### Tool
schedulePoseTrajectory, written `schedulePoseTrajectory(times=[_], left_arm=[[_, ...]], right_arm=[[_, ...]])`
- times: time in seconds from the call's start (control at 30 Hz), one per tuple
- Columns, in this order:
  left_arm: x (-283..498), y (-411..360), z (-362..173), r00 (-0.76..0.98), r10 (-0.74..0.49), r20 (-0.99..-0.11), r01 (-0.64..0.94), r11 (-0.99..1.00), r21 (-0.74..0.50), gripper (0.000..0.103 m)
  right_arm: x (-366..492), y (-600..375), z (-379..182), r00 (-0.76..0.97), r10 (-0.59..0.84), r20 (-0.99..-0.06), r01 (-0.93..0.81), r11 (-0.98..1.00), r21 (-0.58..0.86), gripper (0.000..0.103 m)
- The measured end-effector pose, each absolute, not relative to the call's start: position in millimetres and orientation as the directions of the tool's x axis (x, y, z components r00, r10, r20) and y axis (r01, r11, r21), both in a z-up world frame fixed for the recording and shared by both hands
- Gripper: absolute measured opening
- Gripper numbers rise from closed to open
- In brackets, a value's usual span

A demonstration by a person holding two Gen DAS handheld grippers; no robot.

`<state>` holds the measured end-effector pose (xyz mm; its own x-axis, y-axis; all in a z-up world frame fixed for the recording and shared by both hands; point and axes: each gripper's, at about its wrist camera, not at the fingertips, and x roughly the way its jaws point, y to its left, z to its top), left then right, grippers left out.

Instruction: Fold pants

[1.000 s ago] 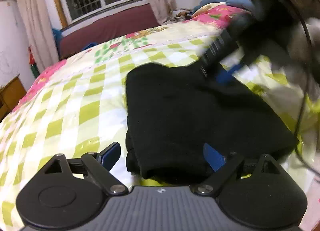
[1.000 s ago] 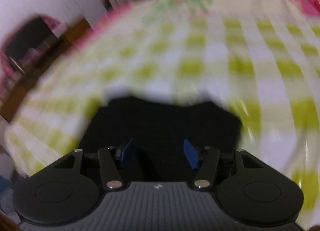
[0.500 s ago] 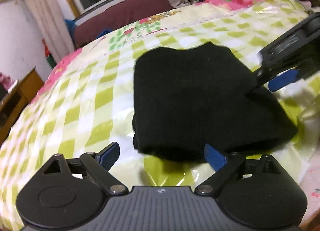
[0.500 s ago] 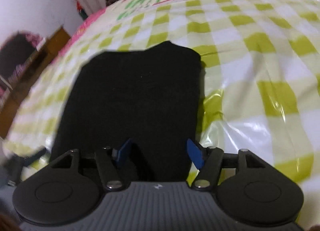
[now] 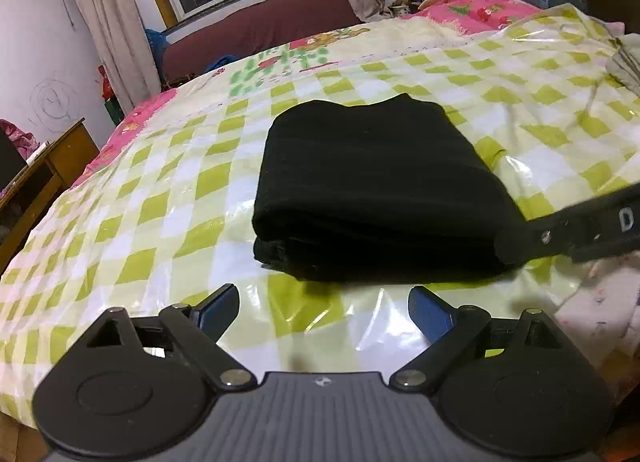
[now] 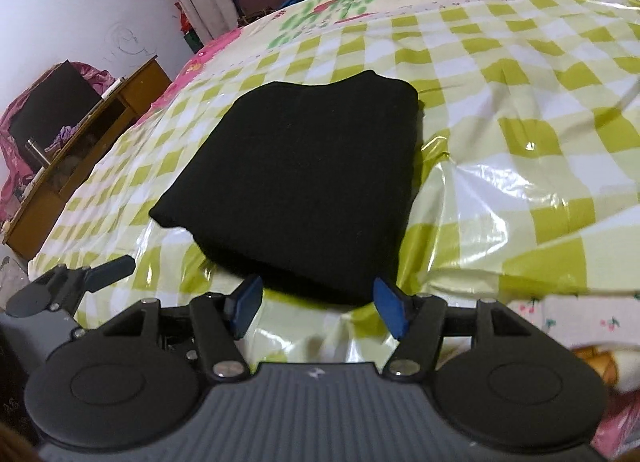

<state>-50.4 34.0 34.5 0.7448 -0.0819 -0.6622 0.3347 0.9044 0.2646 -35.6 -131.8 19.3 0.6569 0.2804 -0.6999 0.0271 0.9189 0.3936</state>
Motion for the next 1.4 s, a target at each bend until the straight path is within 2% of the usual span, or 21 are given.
schedulePoseTrajectory(times=[0.5,1.4], left_arm=[[-77,18,32,0.769,-0.083,-0.634,0.339,0.893,0.295,0.103],[-72,25,24,0.741,-0.068,-0.668,0.272,0.940,0.206,0.103]], right_arm=[[-60,-132,14,0.670,0.239,-0.702,0.048,0.930,0.363,0.064],[-68,-129,0,0.639,0.150,-0.755,0.071,0.965,0.252,0.064]])
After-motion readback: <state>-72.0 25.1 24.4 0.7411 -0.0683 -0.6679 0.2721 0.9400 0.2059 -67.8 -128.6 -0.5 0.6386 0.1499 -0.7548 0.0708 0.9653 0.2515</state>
